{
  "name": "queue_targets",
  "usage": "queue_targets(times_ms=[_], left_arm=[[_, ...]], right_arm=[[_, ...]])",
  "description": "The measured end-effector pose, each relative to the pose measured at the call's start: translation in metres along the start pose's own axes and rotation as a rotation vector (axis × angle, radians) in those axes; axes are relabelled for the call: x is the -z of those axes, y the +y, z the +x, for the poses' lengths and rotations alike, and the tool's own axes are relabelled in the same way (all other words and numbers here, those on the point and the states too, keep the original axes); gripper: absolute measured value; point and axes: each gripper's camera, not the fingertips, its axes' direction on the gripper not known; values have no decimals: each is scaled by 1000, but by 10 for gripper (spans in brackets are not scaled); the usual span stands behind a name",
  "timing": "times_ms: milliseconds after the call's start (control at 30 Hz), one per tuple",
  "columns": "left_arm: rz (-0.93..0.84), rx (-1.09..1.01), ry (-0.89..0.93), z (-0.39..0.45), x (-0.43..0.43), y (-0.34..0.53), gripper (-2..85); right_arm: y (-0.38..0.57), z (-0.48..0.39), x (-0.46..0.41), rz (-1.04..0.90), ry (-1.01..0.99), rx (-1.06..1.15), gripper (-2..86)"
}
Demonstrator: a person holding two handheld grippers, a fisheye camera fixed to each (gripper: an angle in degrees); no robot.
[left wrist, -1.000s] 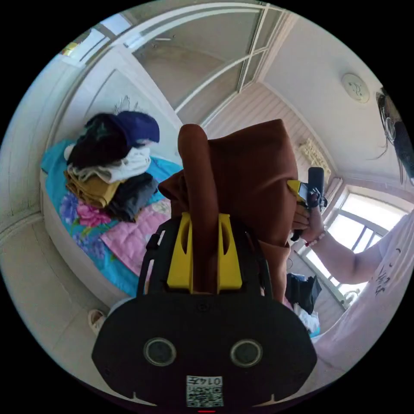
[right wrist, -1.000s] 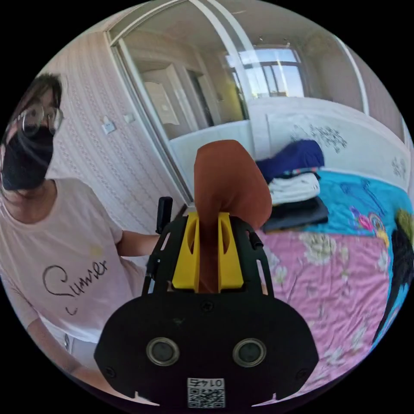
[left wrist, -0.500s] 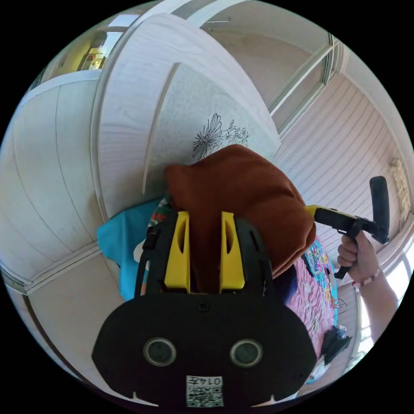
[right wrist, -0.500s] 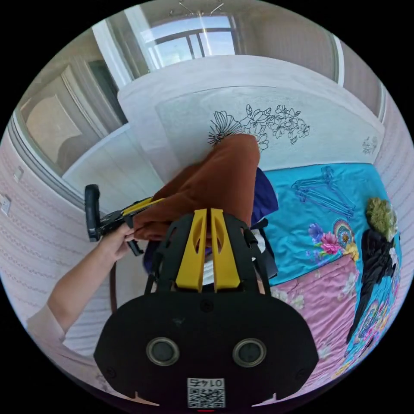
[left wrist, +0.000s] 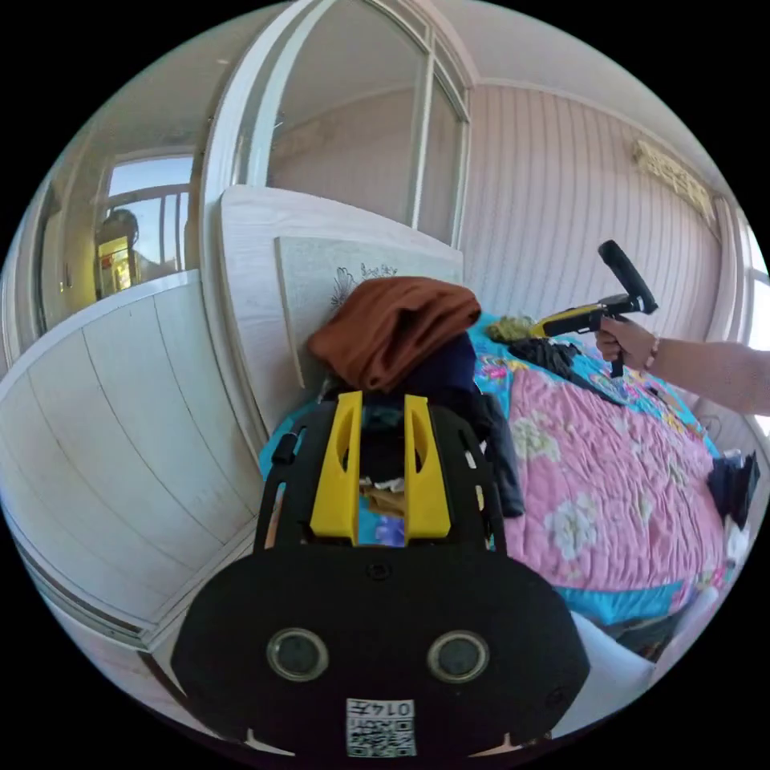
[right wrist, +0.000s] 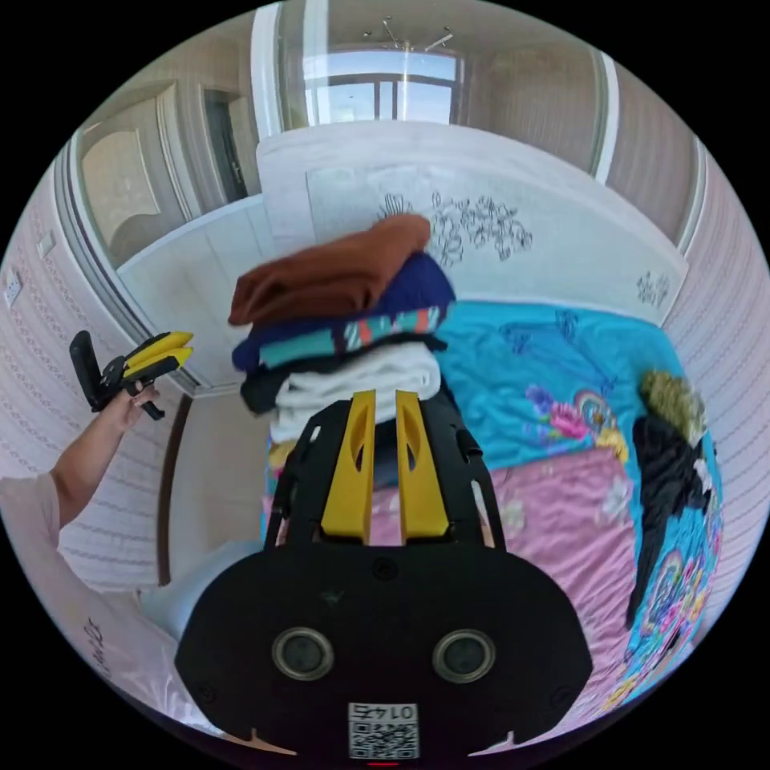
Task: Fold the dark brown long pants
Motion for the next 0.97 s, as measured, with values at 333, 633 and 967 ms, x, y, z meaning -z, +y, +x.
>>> queue_targets(times_ms=[333, 633, 967], left_arm=[[-149, -315, 315, 260, 61, 122, 69], [-110, -636, 904, 556, 67, 155, 66], [-273, -952, 1251, 849, 88, 263, 71]], right_arm=[[465, -8, 173, -70, 53, -534, 53], [852, -162, 396, 112, 491, -1351, 62], [1006, -203, 486, 284, 560, -1546, 66]])
